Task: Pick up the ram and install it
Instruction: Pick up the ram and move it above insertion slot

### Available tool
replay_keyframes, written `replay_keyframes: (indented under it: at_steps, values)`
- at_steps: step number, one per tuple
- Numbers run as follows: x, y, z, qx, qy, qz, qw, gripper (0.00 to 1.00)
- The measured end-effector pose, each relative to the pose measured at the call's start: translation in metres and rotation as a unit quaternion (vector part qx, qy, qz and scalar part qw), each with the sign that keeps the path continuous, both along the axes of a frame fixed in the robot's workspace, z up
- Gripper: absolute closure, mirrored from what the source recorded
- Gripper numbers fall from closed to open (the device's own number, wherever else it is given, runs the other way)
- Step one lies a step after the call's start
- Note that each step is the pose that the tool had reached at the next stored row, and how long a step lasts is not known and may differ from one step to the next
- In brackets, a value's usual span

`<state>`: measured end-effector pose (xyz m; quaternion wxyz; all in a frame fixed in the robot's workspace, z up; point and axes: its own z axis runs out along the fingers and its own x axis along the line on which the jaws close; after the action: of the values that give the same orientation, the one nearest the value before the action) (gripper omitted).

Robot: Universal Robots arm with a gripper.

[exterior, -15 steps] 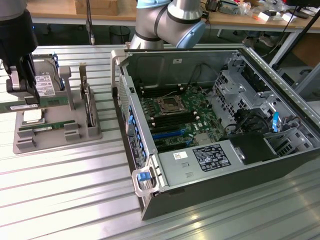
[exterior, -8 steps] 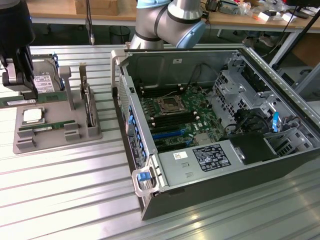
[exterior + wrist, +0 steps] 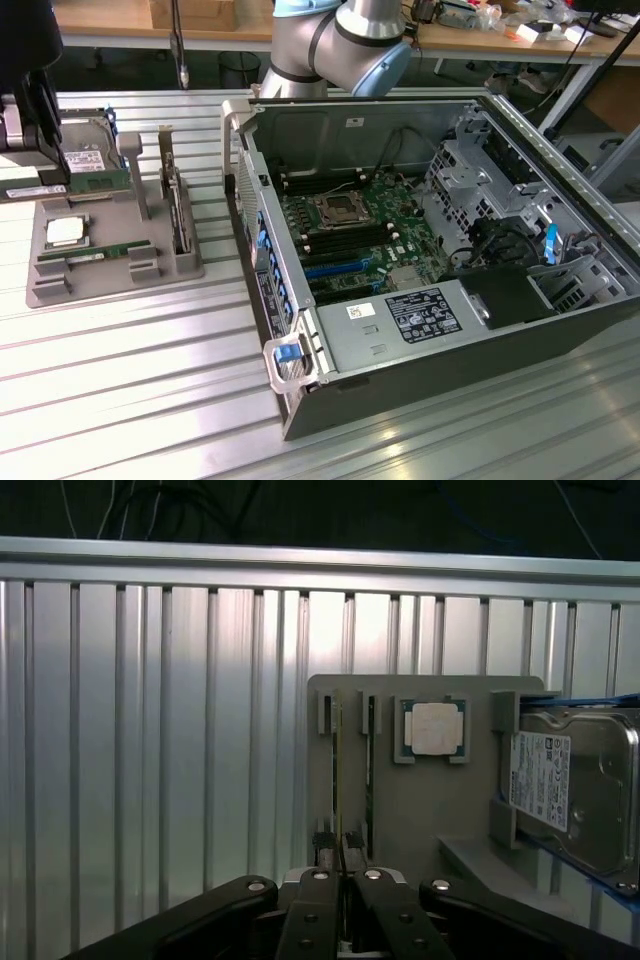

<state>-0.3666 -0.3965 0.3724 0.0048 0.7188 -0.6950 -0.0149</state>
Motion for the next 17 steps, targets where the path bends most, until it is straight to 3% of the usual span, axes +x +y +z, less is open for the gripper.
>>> replay_keyframes:
  at_steps: [17]
  values:
    - [0.0, 0.0, 0.0399, 0.0, 0.0, 0.0, 1.0, 0.88]
